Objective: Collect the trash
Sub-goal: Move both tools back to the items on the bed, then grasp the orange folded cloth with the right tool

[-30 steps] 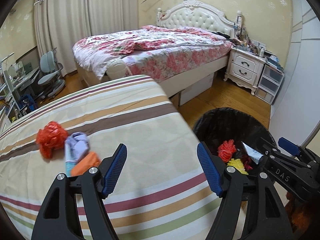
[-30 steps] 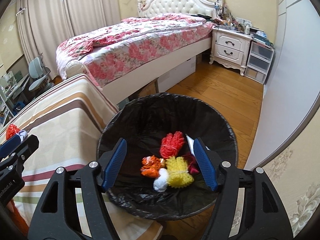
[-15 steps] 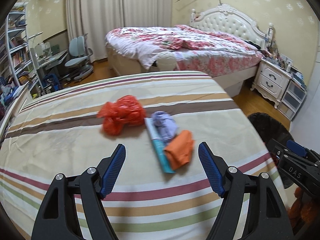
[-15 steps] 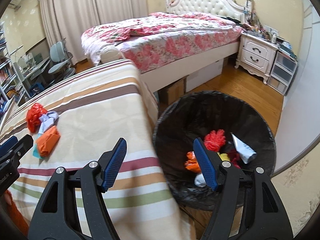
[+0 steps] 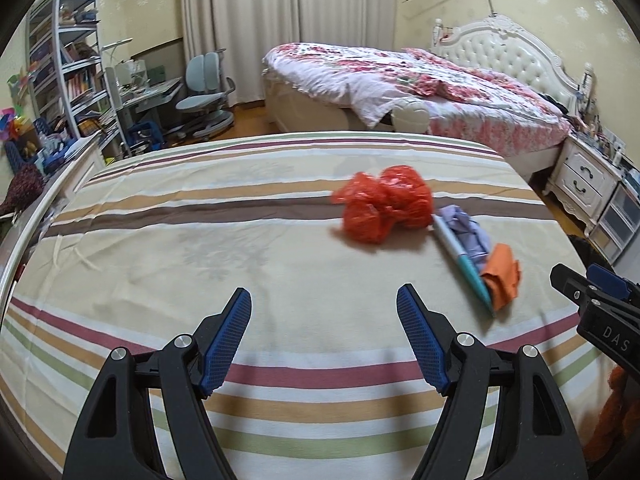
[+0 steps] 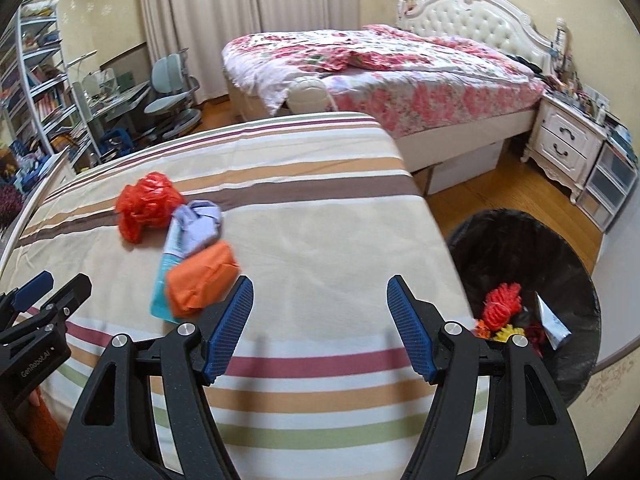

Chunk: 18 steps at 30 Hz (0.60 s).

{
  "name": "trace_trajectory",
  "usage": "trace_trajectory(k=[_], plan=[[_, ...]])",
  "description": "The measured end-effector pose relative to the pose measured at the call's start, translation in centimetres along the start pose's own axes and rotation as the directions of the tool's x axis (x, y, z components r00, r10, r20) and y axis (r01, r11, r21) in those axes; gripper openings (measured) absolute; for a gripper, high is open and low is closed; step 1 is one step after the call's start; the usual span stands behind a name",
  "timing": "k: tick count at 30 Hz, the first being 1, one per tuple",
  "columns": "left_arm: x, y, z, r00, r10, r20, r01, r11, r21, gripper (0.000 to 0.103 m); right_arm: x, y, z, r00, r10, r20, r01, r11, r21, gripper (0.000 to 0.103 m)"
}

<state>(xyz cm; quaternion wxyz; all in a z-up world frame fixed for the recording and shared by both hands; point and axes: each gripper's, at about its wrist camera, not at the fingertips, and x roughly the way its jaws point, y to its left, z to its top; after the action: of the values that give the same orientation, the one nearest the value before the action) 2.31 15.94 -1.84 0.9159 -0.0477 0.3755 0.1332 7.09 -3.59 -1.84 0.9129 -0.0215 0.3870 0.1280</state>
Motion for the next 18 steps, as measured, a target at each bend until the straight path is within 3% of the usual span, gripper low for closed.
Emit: trace_trajectory(k=[11,18], plan=[[0.4,3.1,-0.3,0.999,0.027,-0.019,-0.028,0.998,-0.058,0.073,1.3,5.4,1.1,0.998,0.053,-0.027,-0.055,0.995,-0.079,0.068],[0.4,3.3,-0.4,1.0,0.02,-0.022,-0.021,0.998,-0.064,0.073,2.1,5.2,0.6,0.998,0.028,-0.051,-0.032,0.996,-0.078,0.068]])
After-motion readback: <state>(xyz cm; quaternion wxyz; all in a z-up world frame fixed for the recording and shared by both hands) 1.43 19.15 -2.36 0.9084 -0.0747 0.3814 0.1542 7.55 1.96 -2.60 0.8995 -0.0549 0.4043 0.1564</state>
